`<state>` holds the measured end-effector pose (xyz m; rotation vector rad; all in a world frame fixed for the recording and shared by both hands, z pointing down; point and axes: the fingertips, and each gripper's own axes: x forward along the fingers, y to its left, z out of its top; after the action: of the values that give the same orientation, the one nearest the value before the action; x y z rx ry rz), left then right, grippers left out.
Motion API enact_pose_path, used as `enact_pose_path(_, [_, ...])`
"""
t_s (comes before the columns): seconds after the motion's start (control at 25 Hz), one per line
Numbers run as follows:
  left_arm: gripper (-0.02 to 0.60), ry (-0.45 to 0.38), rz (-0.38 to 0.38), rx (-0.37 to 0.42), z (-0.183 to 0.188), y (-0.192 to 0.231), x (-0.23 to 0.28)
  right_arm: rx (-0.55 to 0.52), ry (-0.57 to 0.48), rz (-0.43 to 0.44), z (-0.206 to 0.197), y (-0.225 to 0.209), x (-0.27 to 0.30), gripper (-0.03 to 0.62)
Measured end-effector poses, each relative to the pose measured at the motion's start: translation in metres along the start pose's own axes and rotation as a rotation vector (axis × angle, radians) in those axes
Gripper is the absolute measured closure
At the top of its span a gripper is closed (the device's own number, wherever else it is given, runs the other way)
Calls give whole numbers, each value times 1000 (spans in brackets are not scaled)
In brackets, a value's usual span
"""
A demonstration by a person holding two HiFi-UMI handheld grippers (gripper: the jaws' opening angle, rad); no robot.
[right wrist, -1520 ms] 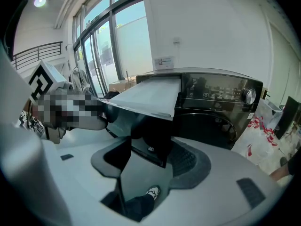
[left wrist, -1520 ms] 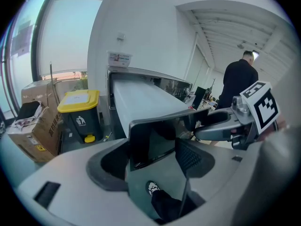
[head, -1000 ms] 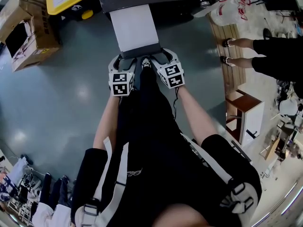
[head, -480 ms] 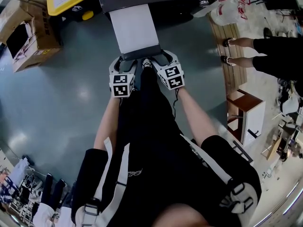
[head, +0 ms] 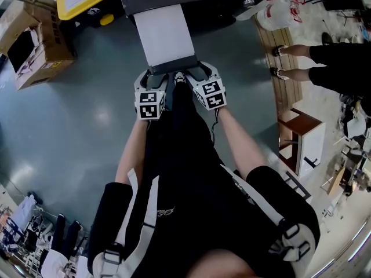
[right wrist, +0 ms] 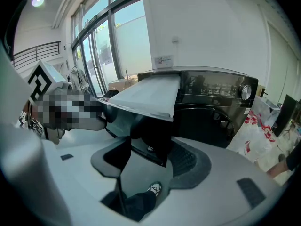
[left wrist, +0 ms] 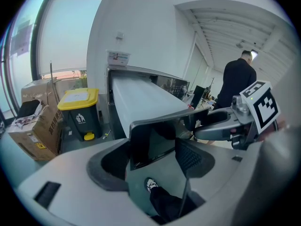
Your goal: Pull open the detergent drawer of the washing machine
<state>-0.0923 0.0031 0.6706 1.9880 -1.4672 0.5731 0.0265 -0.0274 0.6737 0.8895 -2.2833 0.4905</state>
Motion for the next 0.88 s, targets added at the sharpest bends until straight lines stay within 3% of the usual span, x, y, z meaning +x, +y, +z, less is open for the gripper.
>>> enact_pose_path(0.88, [278,9,-1,-6,-8,-6,-7,8,2,-3,-9,6,-7,339])
